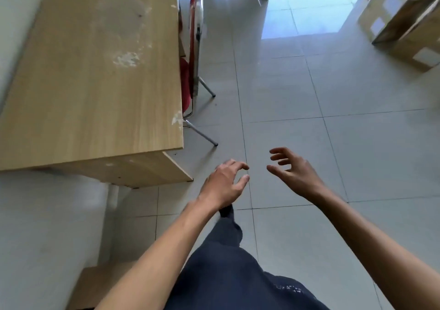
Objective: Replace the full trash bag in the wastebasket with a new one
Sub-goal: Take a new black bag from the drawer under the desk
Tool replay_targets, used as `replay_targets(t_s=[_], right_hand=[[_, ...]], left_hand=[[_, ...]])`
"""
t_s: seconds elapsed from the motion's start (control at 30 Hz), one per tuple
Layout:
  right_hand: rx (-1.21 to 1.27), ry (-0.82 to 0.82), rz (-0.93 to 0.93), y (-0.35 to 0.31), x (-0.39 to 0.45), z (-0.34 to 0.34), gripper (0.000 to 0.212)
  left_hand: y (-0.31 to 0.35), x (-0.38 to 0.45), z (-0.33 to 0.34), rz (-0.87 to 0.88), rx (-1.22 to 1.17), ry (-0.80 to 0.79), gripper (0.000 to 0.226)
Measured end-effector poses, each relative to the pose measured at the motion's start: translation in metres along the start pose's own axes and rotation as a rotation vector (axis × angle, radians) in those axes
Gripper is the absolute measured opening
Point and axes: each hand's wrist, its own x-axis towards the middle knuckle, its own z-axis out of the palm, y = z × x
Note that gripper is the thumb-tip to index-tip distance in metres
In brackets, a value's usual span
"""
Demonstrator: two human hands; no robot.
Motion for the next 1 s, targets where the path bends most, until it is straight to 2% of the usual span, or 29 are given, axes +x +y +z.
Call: replay_targets(t_s=[0.17,0.37,0.5,0.63,0.8,0.9,1.0], right_hand=[[0.006,0.013,0.028,-0.002,0.104,-0.044,0.043],[0.017,0.127,0.093,-0.017,0.225,-0.133,0.045],[0.024,0.155,0.078,-0.027,0.322,-0.183,0.044],[0.016,0.071,0.033,-0.037,0.433,-0.22,0.044],[0.053,-0.022,0.003,-0.078,0.584,-0.273,0.041],[0.012,-0.177,-0.064,-0.13,0.673,-0.275,0.039],[-0.029,-0.351,-0.187,-0.191,0.756,-0.251,0.039]], left_hand=[[0.021,0.121,-0.027,0.044,-0.004,-0.01,0.03],[0.067,0.279,-0.081,0.126,-0.019,-0.044,0.026],[0.088,0.39,-0.123,0.14,0.003,0.017,0.027],[0.086,0.488,-0.158,0.027,0.024,0.085,0.031],[0.087,0.58,-0.218,-0.154,-0.071,0.213,0.031],[0.077,0.615,-0.261,-0.277,-0.176,0.37,0.029],[0.056,0.642,-0.306,-0.384,-0.233,0.513,0.032]])
